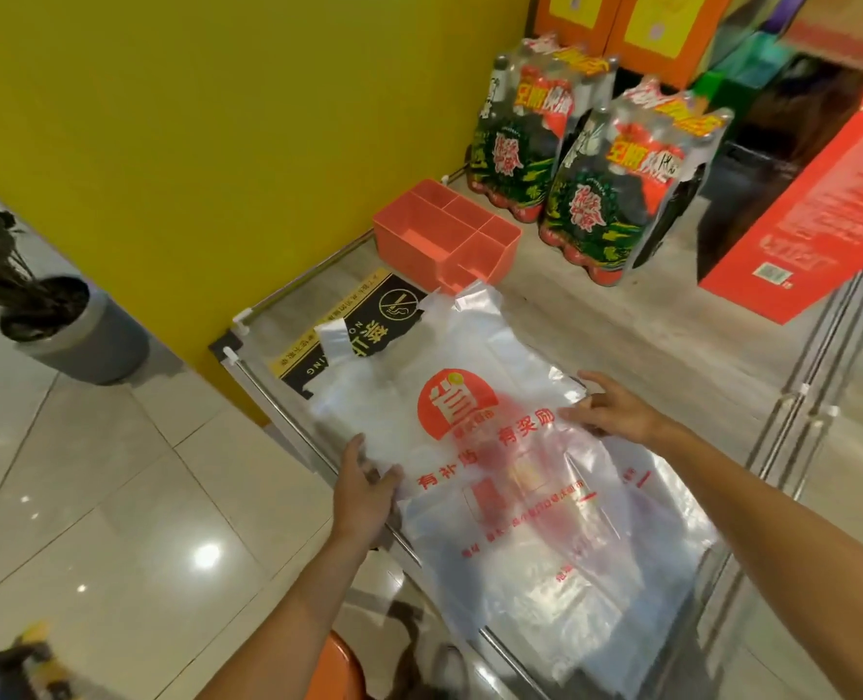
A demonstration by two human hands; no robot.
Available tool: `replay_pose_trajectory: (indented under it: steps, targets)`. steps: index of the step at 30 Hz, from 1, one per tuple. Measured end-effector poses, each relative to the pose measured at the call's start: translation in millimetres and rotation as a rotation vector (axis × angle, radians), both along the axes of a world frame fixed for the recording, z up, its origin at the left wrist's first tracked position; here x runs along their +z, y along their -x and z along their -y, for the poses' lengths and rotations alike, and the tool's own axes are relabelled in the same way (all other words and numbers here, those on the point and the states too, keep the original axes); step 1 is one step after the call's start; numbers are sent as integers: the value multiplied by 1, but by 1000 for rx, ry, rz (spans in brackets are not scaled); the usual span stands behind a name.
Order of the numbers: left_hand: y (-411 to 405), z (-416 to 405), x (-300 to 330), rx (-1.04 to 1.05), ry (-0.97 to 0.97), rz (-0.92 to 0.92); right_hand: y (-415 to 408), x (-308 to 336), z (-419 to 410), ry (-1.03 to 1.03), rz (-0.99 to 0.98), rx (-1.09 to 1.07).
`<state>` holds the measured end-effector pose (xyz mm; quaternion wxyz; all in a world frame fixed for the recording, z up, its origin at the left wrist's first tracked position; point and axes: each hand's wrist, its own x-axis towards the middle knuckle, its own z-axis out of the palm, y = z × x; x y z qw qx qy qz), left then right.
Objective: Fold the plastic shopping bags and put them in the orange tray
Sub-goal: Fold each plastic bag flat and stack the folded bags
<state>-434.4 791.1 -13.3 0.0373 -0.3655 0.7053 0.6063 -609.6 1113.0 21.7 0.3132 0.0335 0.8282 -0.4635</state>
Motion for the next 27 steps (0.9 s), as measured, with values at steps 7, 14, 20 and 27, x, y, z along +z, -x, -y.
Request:
replay_pose_trajectory:
  steps: [7, 14, 20, 27]
  targets:
    - [-15, -15, 16, 14, 27, -43, -6, 11, -25, -13, -217, -48]
    - [-41, -35, 25, -257, 138, 8, -7, -16, -25, -362, -394, 9]
    - [-9, -17, 19, -539, 640, -268, -80, -34, 17, -391, -830, 128]
    - [20, -32, -16, -1235, 1038, -120, -147, -72, 24, -601, -796, 412]
